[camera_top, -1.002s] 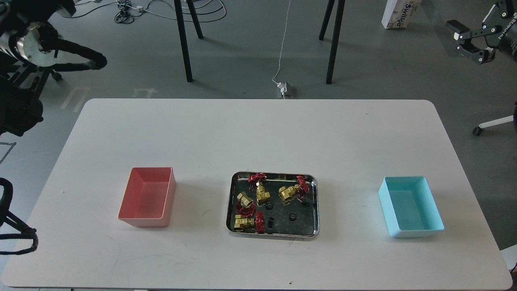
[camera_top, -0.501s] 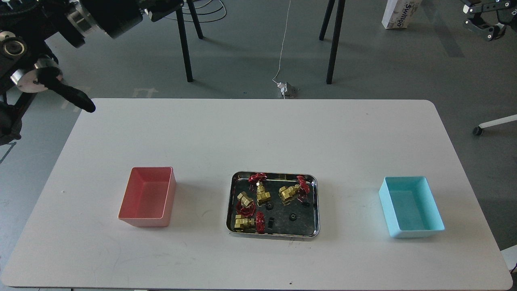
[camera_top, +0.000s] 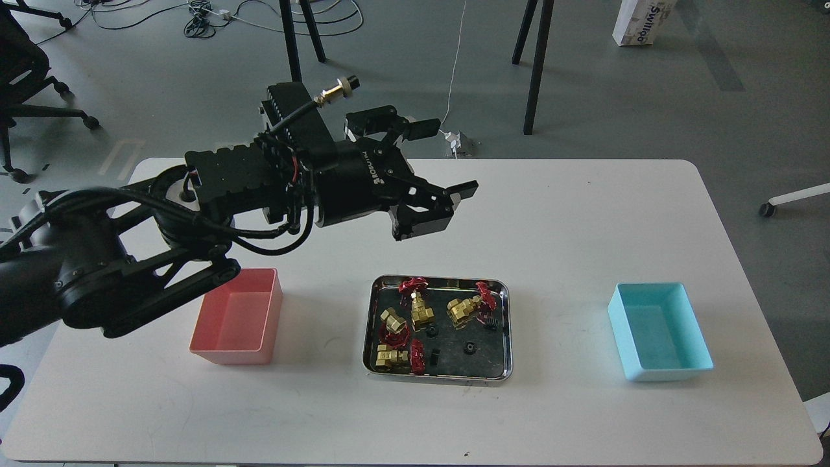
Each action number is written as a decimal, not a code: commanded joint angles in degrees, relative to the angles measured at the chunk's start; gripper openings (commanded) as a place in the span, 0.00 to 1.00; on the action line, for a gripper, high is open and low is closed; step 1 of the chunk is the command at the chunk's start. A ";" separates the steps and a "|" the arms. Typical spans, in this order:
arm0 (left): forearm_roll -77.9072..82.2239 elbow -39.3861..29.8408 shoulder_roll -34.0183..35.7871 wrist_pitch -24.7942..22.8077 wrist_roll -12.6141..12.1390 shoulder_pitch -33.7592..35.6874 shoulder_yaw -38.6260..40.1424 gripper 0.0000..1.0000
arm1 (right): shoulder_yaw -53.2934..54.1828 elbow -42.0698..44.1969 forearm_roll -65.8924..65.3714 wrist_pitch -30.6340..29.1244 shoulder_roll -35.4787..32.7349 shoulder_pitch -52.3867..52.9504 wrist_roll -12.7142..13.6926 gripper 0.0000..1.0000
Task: Place valve in pink box and gear in blue box
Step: 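Reach the left gripper down over a brass valve on the tray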
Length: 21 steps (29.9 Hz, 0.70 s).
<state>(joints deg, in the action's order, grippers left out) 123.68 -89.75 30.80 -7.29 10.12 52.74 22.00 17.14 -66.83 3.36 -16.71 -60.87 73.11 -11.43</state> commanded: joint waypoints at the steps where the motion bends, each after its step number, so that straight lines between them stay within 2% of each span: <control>1: 1.32 0.10 -1.88 -1.84 -0.19 0.17 -7.49 0.98 | 0.00 -0.14 -2.04 0.01 -0.04 0.27 0.01 0.99; 5: 1.32 2.20 -3.38 -5.10 -0.71 -0.88 -10.13 0.99 | 0.00 -0.06 -2.21 0.02 -0.04 0.28 0.01 0.99; 11: 1.32 2.74 -5.31 -13.18 -1.33 -0.97 -9.18 0.99 | 0.00 0.29 -2.30 0.02 0.05 0.54 0.09 0.99; 14: 1.32 3.27 -4.79 -13.72 -3.00 -1.32 -6.81 0.99 | 0.00 0.30 -2.30 0.10 0.05 1.06 0.09 0.99; 21: 1.32 3.36 -4.26 -13.63 -3.27 -1.41 -4.70 0.99 | -0.18 0.38 -2.39 0.02 -0.04 1.16 0.01 0.99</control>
<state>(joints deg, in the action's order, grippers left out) 125.00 -86.48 26.35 -20.99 6.85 51.31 15.77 17.10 -66.44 1.04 -16.63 -60.88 74.36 -11.39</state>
